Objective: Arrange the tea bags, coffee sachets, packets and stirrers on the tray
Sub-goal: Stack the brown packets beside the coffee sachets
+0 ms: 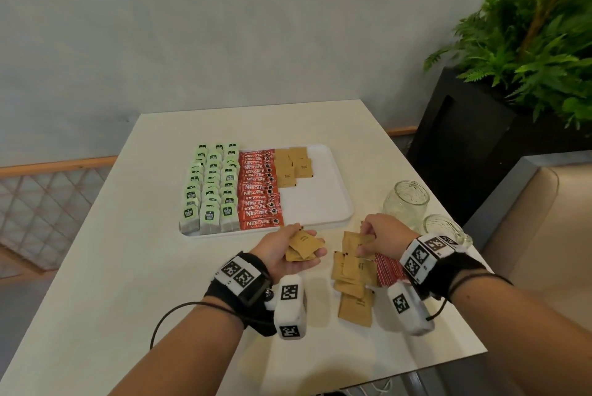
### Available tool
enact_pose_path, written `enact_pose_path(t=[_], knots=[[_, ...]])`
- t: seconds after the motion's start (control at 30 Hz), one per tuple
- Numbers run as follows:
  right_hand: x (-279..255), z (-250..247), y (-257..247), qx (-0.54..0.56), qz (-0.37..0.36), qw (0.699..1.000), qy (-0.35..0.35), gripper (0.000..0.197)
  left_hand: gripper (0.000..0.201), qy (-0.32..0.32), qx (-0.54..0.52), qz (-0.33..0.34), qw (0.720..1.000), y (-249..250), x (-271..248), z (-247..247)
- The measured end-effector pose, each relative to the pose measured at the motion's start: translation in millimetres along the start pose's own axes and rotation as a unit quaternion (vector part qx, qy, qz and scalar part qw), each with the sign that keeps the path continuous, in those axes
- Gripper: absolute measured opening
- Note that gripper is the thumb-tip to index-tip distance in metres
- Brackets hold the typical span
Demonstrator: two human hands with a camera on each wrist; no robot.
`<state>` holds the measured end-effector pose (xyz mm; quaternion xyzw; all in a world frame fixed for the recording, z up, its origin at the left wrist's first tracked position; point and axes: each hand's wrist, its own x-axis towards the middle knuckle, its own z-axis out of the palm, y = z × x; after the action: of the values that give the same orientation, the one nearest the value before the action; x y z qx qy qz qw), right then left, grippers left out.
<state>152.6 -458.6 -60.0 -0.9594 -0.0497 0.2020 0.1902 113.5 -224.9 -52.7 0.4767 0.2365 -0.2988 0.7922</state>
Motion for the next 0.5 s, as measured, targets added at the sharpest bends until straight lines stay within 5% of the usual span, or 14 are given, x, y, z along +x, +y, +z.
enact_pose_path(t=[0.13,0.27,0.5], knots=[[0.9,5.8,0.7,0.04,-0.024,0.999,0.013,0.032,0.022,-0.018,0.027,0.015,0.999,-0.5,-2.8,-5.2],[1.4,1.2,-11.8,0.074,-0.069,0.994,0.039,0.021,0.032,0.017,0.107,0.138,0.985,9.5,0.7,-3.8],[-2.3,-21.1,-58.3,0.147,-0.155,0.976,-0.029,0.012,0.035,0.083,0.404,0.318,0.853,47.3,4.5,1.5]])
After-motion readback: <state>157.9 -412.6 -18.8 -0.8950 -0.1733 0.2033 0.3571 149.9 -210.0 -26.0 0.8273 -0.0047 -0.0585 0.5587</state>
